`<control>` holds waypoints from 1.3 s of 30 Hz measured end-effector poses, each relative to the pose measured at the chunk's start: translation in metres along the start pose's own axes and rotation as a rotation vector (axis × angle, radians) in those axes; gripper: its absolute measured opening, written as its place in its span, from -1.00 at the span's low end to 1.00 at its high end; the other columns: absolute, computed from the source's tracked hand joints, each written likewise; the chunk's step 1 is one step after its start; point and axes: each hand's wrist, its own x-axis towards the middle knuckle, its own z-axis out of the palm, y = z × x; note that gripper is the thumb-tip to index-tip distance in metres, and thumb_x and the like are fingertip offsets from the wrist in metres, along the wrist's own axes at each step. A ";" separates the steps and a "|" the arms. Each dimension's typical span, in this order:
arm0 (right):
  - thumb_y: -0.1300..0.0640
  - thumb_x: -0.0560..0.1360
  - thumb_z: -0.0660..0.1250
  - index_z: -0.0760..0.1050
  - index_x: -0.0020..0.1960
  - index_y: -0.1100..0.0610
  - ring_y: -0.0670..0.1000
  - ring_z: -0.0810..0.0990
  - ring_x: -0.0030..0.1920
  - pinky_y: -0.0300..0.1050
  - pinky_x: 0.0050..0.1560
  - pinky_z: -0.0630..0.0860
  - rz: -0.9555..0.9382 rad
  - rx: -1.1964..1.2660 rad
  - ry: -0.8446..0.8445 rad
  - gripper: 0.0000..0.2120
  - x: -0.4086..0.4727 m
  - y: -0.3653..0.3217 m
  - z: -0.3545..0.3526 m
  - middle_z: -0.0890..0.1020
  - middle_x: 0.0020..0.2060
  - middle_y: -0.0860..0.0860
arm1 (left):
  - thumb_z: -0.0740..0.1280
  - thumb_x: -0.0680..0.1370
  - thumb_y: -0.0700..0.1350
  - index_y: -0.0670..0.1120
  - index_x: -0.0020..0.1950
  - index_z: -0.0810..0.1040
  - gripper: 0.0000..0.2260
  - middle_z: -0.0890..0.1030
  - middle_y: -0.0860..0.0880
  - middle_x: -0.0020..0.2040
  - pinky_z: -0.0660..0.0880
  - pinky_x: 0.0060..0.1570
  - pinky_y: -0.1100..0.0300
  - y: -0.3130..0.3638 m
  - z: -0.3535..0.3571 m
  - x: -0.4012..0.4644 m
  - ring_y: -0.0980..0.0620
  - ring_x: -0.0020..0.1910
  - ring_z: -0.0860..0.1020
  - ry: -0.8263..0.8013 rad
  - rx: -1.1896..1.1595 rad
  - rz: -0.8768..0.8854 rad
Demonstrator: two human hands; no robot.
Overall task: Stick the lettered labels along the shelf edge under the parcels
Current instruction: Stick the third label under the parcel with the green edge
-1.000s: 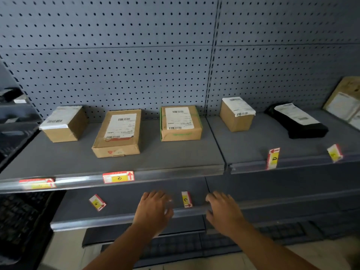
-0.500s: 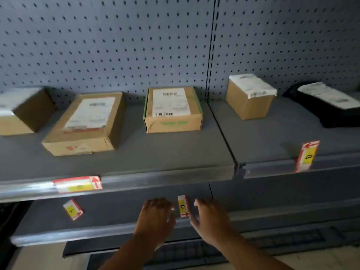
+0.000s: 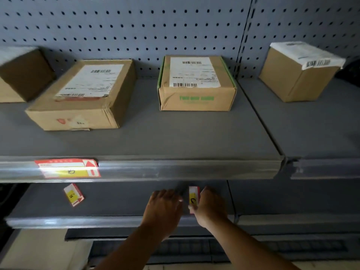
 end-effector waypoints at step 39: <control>0.01 0.56 0.41 0.59 -0.04 0.01 -0.08 0.47 -0.07 -0.18 -0.05 0.41 -0.658 -0.092 -0.081 -0.92 -0.038 0.007 -0.054 0.49 -0.10 -0.10 | 0.30 0.51 0.12 0.12 -0.25 0.60 -0.81 0.60 0.20 -0.28 0.48 -0.17 0.26 -0.006 -0.028 -0.032 0.17 -0.25 0.56 0.044 -0.067 -0.025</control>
